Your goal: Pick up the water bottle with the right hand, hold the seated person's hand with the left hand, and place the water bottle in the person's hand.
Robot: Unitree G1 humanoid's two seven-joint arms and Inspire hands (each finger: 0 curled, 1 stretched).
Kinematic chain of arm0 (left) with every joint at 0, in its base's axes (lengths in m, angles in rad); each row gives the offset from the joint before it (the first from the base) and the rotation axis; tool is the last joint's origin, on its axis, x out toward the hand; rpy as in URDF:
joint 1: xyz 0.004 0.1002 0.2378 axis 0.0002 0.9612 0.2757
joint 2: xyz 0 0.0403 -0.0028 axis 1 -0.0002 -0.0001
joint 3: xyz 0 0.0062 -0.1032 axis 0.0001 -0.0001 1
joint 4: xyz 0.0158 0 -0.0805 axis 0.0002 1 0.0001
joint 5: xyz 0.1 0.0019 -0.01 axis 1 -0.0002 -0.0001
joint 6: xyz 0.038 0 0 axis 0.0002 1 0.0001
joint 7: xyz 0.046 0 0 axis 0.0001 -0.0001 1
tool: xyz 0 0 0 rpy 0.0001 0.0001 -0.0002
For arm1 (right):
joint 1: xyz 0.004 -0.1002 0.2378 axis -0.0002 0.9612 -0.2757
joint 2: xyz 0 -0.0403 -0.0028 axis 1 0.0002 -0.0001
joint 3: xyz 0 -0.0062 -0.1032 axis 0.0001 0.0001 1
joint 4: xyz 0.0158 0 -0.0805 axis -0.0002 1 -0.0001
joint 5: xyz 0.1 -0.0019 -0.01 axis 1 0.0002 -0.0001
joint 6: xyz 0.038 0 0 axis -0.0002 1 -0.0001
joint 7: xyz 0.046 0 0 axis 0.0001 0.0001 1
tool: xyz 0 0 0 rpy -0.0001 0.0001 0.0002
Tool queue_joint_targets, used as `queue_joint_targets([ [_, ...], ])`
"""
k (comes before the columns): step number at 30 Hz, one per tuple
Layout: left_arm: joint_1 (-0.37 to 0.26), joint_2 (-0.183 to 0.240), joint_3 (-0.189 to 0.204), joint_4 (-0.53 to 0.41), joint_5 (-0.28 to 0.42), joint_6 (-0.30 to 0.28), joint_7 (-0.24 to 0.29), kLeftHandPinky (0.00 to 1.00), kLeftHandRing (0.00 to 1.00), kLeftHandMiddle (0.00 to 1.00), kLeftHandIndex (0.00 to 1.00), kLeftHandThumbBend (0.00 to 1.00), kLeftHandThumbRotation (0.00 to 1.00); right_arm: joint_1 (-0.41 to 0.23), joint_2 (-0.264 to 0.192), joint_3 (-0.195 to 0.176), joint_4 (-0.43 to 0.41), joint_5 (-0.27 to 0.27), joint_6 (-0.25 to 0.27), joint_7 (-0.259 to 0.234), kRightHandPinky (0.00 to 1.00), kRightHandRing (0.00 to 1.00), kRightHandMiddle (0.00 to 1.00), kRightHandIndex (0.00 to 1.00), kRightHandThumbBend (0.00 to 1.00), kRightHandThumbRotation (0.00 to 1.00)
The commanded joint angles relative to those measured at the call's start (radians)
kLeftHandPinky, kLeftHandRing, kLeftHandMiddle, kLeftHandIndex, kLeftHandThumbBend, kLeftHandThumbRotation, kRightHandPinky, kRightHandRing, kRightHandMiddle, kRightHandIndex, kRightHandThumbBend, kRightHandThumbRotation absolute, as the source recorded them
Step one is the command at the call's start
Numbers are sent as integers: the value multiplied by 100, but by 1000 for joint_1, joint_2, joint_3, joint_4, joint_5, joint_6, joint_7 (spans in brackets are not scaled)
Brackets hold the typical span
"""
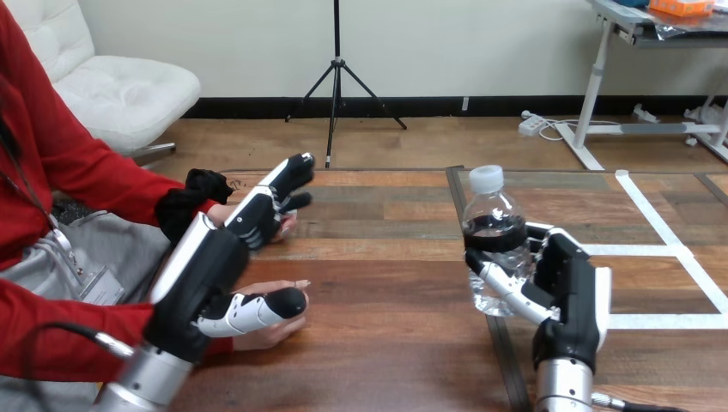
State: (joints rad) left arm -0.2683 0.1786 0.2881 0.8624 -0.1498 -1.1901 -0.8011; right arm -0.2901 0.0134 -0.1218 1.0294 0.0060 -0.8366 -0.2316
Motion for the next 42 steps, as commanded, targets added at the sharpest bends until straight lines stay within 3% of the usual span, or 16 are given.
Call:
queue_joint_targets([
  [1, -42, 79, 16, -2, 147, -64, 136, 89, 96, 97, 97, 100, 72, -110, 27, -11, 47, 16, -82, 31, 39, 45, 50, 49, 73, 0],
  [5, -46, 121, 5, 1, 224, -64, 213, 89, 97, 99, 98, 100, 72, -122, 35, -20, 75, 23, -89, 40, 40, 45, 50, 48, 74, 0],
  [9, -51, 181, 11, -10, 390, -60, 344, 90, 99, 100, 99, 100, 73, -126, 42, -23, 94, 25, -109, 59, 41, 45, 50, 48, 74, 0],
  [11, -51, 197, 0, -10, 424, -53, 383, 90, 99, 100, 100, 100, 73, -128, 44, -25, 99, 26, -112, 62, 41, 45, 50, 48, 74, 0],
  [22, -96, 374, -90, 0, 718, 35, 645, 89, 100, 100, 100, 100, 75, -133, 63, -33, 113, 41, -121, 88, 42, 46, 49, 48, 74, 0],
  [28, -144, 454, -169, 52, 793, 76, 712, 88, 100, 100, 100, 100, 73, -131, 64, -30, 111, 30, -130, 82, 43, 46, 49, 48, 74, 0],
  [32, -173, 510, -240, 64, 907, 123, 812, 90, 100, 100, 100, 100, 76, -131, 69, -34, 107, 36, -138, 86, 43, 46, 49, 48, 74, 0],
  [34, -183, 525, -266, 73, 933, 143, 841, 91, 100, 100, 100, 100, 79, -131, 68, -31, 108, 24, -142, 71, 43, 45, 49, 48, 74, 0],
  [37, -207, 550, -315, 99, 974, 171, 872, 93, 100, 100, 100, 100, 80, -130, 72, -34, 107, 31, -154, 82, 43, 45, 49, 48, 74, 0],
  [40, -228, 572, -367, 119, 1026, 200, 936, 94, 100, 100, 100, 100, 81, -130, 77, -38, 105, 40, -166, 94, 43, 45, 49, 48, 74, 0],
  [42, -248, 586, -401, 140, 1049, 216, 942, 95, 100, 100, 100, 100, 81, -130, 77, -38, 105, 32, -172, 83, 43, 45, 49, 48, 74, 0],
])
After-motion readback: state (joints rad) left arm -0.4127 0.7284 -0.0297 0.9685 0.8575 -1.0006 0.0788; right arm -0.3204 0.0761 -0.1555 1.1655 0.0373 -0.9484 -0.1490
